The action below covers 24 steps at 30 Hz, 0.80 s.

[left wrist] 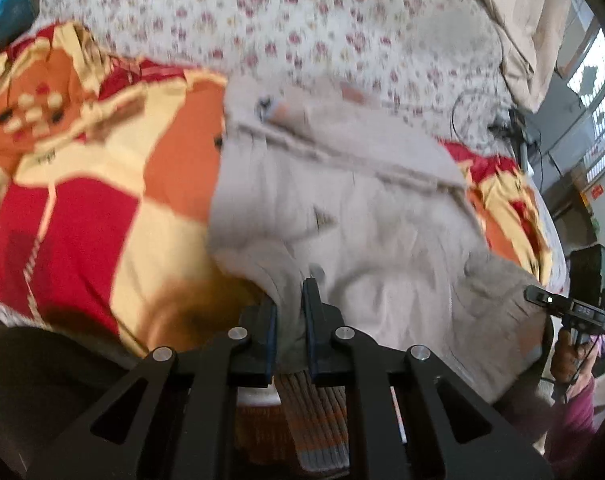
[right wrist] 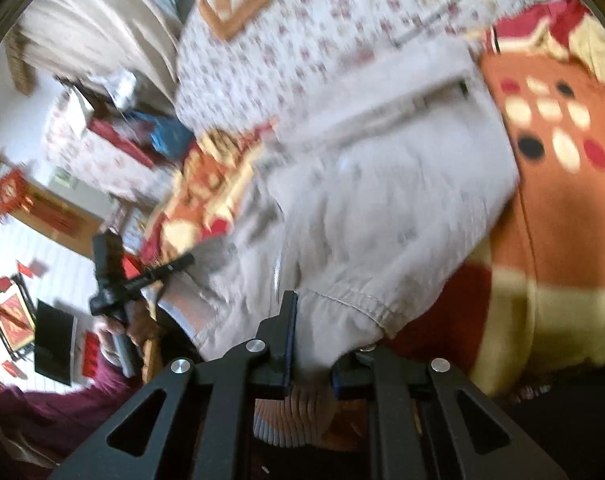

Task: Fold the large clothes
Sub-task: 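Grasp the jacket hem with both grippers and lift it toward the collar, then carry the held ribbed hem with both grippers over onto the collar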

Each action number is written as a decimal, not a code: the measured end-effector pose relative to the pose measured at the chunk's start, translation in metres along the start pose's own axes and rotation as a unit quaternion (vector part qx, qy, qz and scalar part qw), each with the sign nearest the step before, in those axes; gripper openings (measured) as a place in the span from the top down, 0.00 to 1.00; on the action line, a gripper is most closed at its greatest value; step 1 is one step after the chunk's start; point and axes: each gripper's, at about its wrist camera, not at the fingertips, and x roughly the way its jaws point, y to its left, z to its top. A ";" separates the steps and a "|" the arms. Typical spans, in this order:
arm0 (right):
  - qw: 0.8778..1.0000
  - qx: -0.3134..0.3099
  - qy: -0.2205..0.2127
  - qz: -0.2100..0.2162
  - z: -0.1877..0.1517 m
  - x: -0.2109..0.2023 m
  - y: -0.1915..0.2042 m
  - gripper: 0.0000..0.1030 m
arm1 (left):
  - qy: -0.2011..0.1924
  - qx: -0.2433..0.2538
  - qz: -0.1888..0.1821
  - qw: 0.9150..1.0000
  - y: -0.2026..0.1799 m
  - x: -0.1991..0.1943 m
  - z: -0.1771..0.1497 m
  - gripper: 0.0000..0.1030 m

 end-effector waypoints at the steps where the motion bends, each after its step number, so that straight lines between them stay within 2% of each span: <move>1: 1.000 0.000 -0.011 0.005 0.008 -0.002 0.001 0.89 | -0.009 0.000 0.002 1.000 -0.001 0.000 0.008 0.91; 7: 0.998 -0.010 -0.067 0.009 0.054 -0.013 0.006 0.89 | -0.066 0.012 0.063 0.996 -0.007 0.005 0.042 0.92; 9: 0.997 -0.014 -0.081 0.013 0.068 -0.017 0.005 0.89 | -0.085 0.017 0.087 0.992 -0.009 0.006 0.050 0.99; 11: 0.995 -0.015 -0.097 0.010 0.082 -0.013 0.006 0.89 | -0.104 0.019 0.112 0.988 -0.010 0.005 0.057 0.99; 14: 0.993 -0.001 -0.112 0.020 0.099 -0.010 -0.004 0.89 | -0.094 0.011 0.107 0.990 -0.004 0.015 0.068 0.99; 16: 0.994 0.002 -0.106 0.017 0.104 -0.001 -0.007 0.89 | -0.079 0.002 0.103 0.992 0.000 0.025 0.070 0.99; 18: 0.996 -0.004 -0.089 -0.002 0.107 0.011 -0.010 0.89 | -0.050 -0.013 0.078 0.996 0.005 0.035 0.069 0.99; 20: 0.997 -0.005 -0.077 -0.010 0.106 0.018 -0.012 0.89 | -0.021 -0.037 0.048 0.998 0.013 0.042 0.061 0.91; 21: 0.997 -0.005 -0.075 -0.011 0.105 0.019 -0.013 0.89 | -0.008 -0.037 0.040 0.998 0.014 0.045 0.055 0.69; 22: 0.997 -0.006 -0.074 -0.014 0.103 0.019 -0.013 0.89 | -0.002 -0.040 0.033 0.999 0.013 0.045 0.049 0.43; 24: 0.997 -0.007 -0.075 -0.016 0.100 0.017 -0.016 0.89 | 0.005 -0.056 0.011 0.998 0.015 0.047 0.031 0.27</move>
